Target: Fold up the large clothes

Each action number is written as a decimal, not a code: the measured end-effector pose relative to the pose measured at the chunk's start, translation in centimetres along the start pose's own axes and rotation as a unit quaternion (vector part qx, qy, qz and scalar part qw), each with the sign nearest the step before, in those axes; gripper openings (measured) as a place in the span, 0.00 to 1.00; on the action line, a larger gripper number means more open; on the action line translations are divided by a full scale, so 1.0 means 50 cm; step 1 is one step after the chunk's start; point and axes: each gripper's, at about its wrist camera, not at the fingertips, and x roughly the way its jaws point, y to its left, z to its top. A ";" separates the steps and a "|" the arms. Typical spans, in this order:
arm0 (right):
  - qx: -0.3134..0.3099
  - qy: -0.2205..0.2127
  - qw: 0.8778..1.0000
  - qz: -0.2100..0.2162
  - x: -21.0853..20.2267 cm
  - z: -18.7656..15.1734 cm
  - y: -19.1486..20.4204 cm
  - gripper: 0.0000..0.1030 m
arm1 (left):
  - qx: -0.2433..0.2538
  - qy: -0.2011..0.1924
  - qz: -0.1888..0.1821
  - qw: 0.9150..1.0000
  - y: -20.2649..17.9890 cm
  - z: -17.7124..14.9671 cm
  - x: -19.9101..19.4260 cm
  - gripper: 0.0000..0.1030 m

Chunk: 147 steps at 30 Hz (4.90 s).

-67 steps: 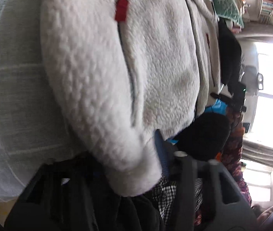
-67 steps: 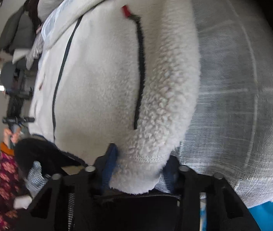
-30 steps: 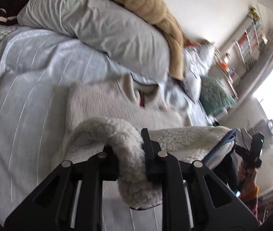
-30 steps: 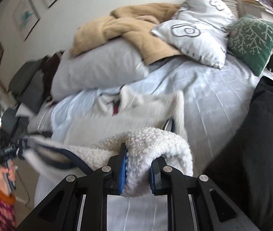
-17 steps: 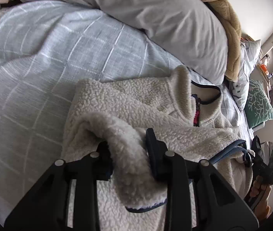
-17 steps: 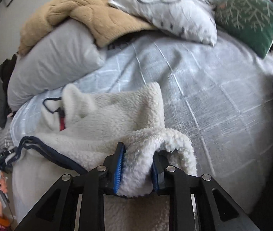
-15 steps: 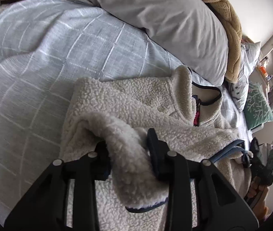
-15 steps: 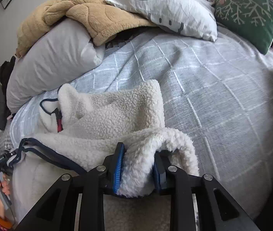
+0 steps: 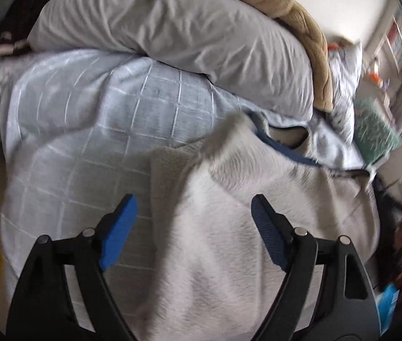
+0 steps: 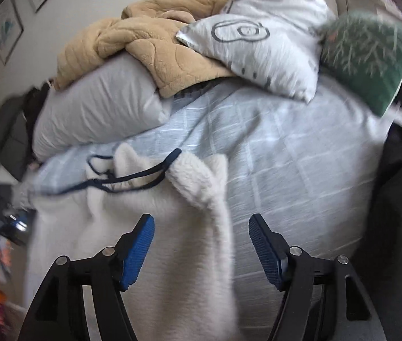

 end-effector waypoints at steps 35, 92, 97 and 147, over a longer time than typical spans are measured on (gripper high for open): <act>-0.122 0.015 0.962 -0.242 0.471 0.162 0.096 0.17 | -0.165 -0.059 0.013 0.984 0.076 0.133 0.312 0.33; -0.081 0.028 0.995 -0.056 0.056 -0.221 0.359 0.79 | -0.361 0.033 -0.078 0.929 0.002 -0.282 0.049 0.75; -0.096 0.003 0.994 -0.056 0.059 -0.220 0.372 0.79 | -0.413 -0.026 -0.122 0.902 0.038 -0.303 0.095 0.70; 0.203 0.029 0.954 0.218 0.087 -0.190 0.172 0.57 | 0.051 -0.098 -0.111 0.988 -0.586 -0.233 -0.068 0.33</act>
